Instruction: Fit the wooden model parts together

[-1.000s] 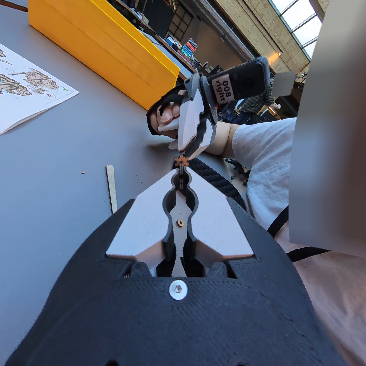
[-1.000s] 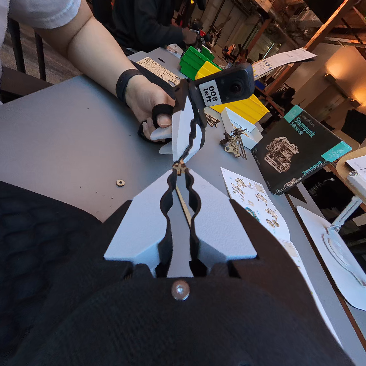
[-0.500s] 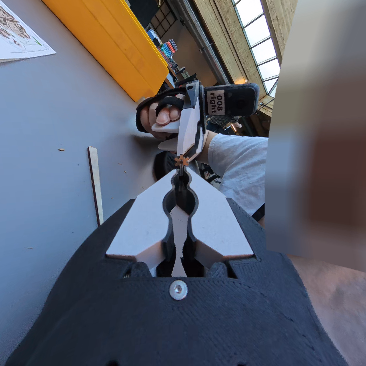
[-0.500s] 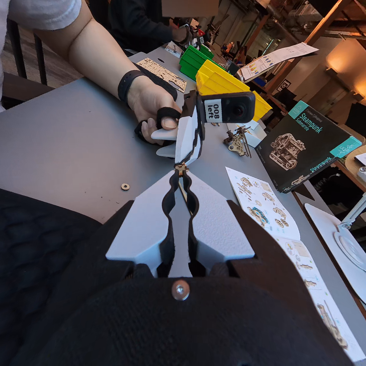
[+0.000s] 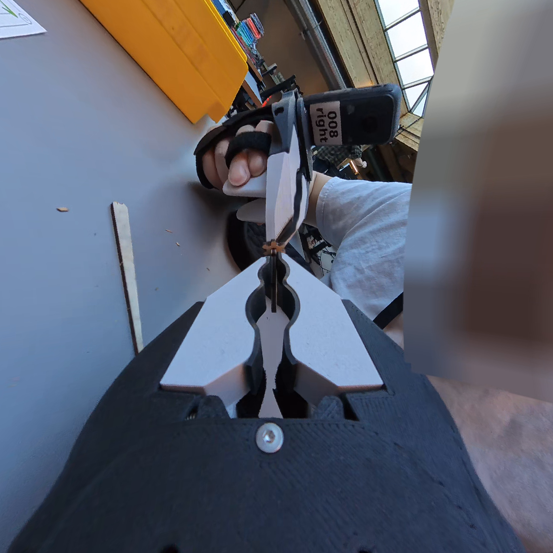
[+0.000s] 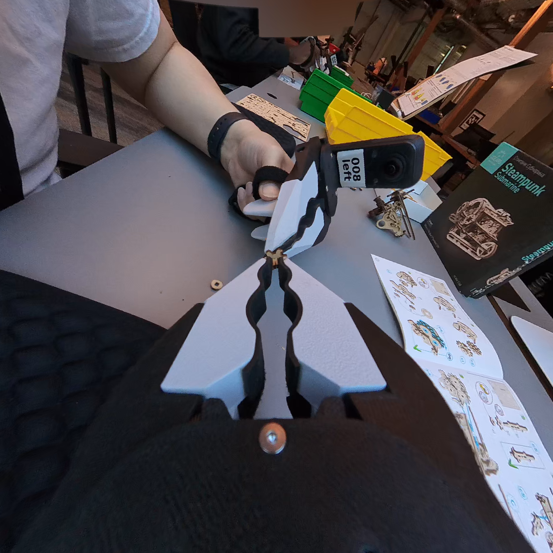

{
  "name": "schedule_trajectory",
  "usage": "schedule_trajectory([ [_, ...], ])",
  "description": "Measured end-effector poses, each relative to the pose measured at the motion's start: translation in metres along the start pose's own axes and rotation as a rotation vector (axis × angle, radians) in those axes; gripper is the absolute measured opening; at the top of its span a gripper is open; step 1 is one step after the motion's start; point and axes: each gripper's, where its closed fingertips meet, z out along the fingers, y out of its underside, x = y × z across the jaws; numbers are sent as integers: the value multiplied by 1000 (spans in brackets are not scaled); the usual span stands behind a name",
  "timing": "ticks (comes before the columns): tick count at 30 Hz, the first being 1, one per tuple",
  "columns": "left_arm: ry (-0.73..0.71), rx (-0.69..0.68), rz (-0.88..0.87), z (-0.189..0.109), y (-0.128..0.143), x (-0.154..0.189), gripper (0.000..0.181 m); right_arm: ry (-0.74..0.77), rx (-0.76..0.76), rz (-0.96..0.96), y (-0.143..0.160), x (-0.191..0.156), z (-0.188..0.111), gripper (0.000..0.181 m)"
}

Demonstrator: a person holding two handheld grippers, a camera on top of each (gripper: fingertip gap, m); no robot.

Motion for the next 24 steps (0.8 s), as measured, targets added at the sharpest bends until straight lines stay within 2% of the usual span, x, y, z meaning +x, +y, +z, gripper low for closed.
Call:
schedule_trajectory([
  [5, 43, -30, -13, 2, 2, 4, 0, -49, 12, -12, -1, 0, -2, 1],
  [8, 47, -22, 0, 2, 0, 6, 0, -78, 42, 56, -2, 2, -3, 1],
  [13, 64, 2, -18, -3, -3, 6, 0, -63, 67, 74, -3, 5, -7, 1],
  [24, 89, -102, -51, 1, 13, 9, 0, -135, 67, 55, -4, -11, -4, 0],
])
